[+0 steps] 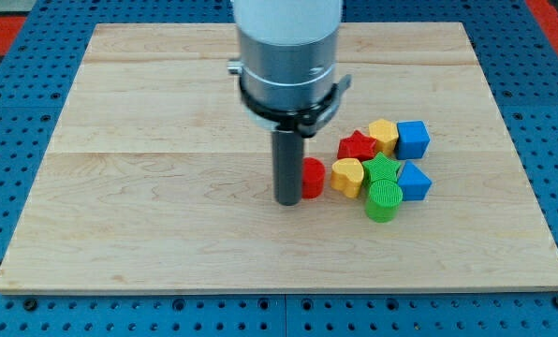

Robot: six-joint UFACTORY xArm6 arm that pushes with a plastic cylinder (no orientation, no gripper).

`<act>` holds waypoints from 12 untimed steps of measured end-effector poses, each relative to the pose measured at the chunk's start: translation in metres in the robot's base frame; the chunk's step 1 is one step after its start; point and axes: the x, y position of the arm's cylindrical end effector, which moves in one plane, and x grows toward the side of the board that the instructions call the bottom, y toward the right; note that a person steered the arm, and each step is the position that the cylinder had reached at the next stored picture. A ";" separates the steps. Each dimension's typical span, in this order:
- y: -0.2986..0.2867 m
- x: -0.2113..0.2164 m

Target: Push red circle towards yellow hexagon

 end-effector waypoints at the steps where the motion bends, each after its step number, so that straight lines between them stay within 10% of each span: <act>1: 0.017 -0.002; 12: 0.036 -0.091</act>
